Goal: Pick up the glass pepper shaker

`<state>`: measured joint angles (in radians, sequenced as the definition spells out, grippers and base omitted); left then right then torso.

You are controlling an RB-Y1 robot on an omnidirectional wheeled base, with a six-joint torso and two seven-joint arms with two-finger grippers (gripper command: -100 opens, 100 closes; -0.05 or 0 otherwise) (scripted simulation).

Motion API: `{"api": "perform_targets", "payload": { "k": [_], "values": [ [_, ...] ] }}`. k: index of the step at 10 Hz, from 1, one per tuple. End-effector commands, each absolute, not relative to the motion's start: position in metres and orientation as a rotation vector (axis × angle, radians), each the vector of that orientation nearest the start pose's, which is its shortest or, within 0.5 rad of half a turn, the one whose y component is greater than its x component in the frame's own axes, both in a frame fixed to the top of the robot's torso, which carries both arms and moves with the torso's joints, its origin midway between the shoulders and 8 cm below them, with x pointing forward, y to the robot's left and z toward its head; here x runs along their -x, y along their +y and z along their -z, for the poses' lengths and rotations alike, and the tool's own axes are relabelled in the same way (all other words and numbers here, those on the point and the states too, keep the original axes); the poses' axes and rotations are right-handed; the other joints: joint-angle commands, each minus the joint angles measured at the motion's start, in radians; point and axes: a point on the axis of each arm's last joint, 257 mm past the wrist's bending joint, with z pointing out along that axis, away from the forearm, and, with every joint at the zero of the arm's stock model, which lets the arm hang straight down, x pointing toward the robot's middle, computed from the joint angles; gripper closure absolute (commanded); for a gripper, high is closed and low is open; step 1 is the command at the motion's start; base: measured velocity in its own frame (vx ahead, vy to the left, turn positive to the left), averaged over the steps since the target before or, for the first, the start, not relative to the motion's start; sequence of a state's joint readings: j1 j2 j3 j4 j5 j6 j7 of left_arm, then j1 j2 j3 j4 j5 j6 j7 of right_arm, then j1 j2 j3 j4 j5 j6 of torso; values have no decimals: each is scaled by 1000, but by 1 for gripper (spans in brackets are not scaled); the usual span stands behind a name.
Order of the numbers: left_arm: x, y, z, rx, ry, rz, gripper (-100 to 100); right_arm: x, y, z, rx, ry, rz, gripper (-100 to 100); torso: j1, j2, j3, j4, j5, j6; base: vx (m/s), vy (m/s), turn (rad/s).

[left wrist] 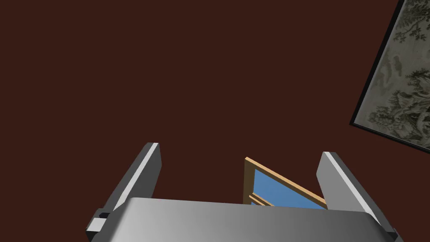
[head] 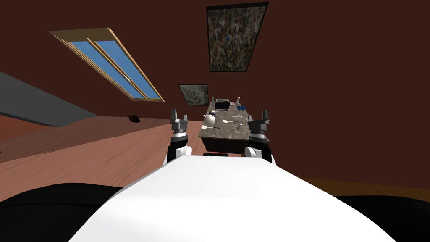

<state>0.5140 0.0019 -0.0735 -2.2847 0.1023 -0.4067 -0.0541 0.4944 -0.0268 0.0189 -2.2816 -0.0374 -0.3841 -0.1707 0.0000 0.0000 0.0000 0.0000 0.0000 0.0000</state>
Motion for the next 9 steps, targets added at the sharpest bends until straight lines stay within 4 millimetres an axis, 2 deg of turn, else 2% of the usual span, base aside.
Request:
{"api": "perform_targets", "payload": {
  "k": [1, 5, 9],
  "values": [
    [-359, 268, -3, 791, 644, 1365, 0, -365, -278, 8, -817, 690, -1448, -100, 0, 0, 0, 0, 0, 0, -71, 18, -10],
    [-359, 268, -3, 791, 644, 1365, 0, -367, -287, 45, -803, 839, -1353, -100, 2, 10, 6, 2, 0, 0, -142, 47, -8],
    [-359, 268, -3, 791, 644, 1365, 0, -365, -307, 97, -782, 1037, -1212, -100, 2, 13, 7, 3, 1, 0, -177, 45, 11]
  ]
}}
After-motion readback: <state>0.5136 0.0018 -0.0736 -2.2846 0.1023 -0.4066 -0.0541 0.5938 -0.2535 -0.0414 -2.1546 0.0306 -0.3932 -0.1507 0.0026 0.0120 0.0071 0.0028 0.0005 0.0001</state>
